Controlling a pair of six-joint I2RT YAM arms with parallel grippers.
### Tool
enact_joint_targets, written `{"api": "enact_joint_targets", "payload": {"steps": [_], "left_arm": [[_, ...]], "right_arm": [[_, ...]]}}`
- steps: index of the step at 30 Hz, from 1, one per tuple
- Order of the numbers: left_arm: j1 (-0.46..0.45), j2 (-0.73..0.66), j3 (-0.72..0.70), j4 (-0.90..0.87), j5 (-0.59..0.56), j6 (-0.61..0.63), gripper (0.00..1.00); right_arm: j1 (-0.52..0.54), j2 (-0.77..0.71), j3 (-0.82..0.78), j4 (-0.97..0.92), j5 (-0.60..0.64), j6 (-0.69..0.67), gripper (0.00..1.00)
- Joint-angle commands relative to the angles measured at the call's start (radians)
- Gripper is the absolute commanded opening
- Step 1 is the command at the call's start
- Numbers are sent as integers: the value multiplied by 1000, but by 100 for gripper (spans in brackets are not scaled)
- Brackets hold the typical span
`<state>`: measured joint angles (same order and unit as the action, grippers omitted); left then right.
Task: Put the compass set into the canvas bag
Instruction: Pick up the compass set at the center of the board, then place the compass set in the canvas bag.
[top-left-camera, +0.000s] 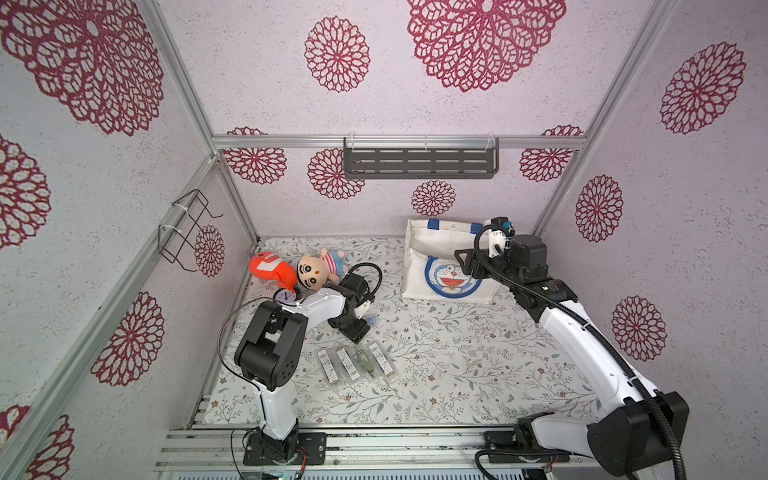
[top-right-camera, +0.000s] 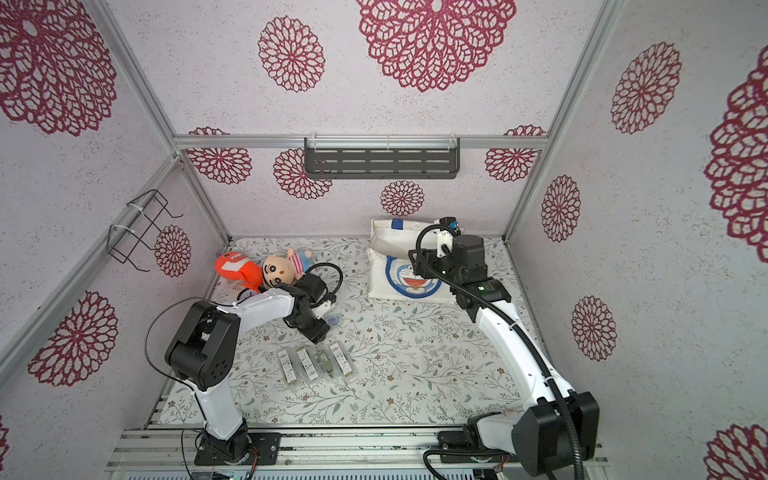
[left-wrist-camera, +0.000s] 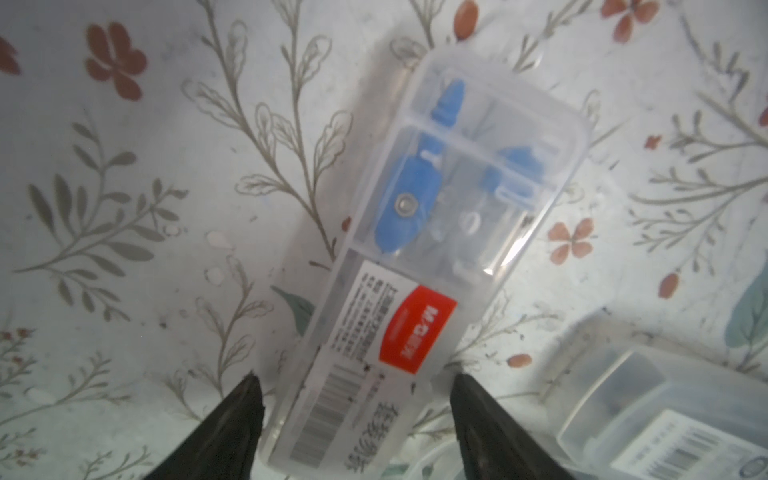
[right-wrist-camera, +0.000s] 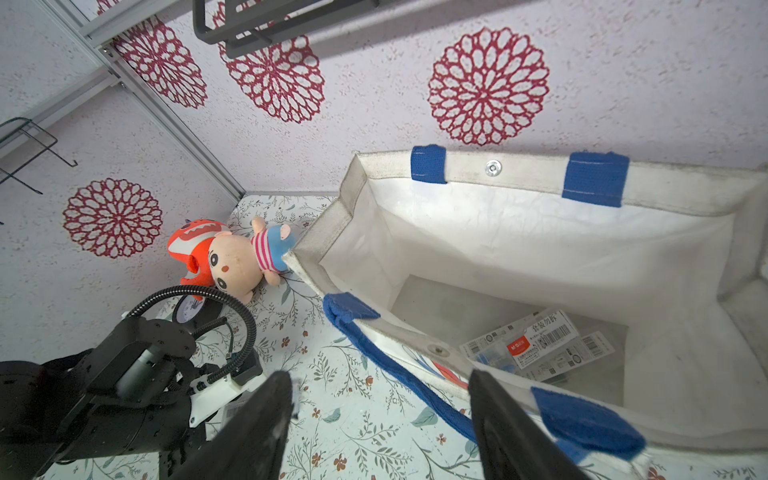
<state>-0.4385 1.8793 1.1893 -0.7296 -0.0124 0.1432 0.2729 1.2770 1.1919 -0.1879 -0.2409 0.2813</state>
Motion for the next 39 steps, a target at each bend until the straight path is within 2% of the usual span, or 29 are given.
{"api": "enact_joint_targets", "payload": {"steps": [1, 4, 10, 12, 20, 28, 34, 39], "left_arm": [[3, 40, 45, 12, 45, 38, 76], [9, 61, 60, 17, 59, 41, 70], [15, 52, 47, 22, 69, 29, 47], [13, 25, 36, 25, 62, 23, 42], [-12, -185, 10, 106, 76, -60, 39], [-104, -397, -80, 426, 91, -183, 37], [-134, -453, -95, 507, 78, -174, 37], [-137, -480, -111, 554, 124, -162, 38]], "right_arm": [[0, -18, 21, 30, -16, 11, 71], [-1, -22, 20, 31, -14, 12, 71], [0, -24, 26, 27, -15, 17, 71], [0, -27, 27, 28, -19, 21, 71], [18, -13, 36, 35, -79, 66, 71], [166, 106, 90, 35, -174, 83, 70], [215, 167, 108, 68, -232, 137, 70], [243, 215, 136, 78, -254, 156, 69]]}}
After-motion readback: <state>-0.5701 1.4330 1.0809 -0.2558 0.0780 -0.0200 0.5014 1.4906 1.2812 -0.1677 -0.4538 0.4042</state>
